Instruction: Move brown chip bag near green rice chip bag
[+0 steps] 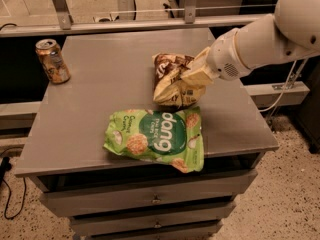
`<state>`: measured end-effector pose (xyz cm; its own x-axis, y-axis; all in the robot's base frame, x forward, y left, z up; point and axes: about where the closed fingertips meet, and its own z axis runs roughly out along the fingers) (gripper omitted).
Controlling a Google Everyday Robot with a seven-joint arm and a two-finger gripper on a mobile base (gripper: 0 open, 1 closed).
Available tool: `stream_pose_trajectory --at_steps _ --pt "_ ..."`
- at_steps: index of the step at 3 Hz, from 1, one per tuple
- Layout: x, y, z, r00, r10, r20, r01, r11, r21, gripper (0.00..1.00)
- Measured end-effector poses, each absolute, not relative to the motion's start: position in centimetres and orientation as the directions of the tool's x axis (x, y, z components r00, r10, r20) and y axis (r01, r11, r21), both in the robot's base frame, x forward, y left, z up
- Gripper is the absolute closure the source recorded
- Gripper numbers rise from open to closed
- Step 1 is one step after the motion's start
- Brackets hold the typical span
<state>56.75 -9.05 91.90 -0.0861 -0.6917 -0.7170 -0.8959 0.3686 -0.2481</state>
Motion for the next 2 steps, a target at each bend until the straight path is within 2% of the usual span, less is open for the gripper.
stream_pose_trajectory --at_steps 2 --pt "56.35 -9.25 90.47 -0.126 -0.696 -0.707 -0.9 0.38 -0.213 0.13"
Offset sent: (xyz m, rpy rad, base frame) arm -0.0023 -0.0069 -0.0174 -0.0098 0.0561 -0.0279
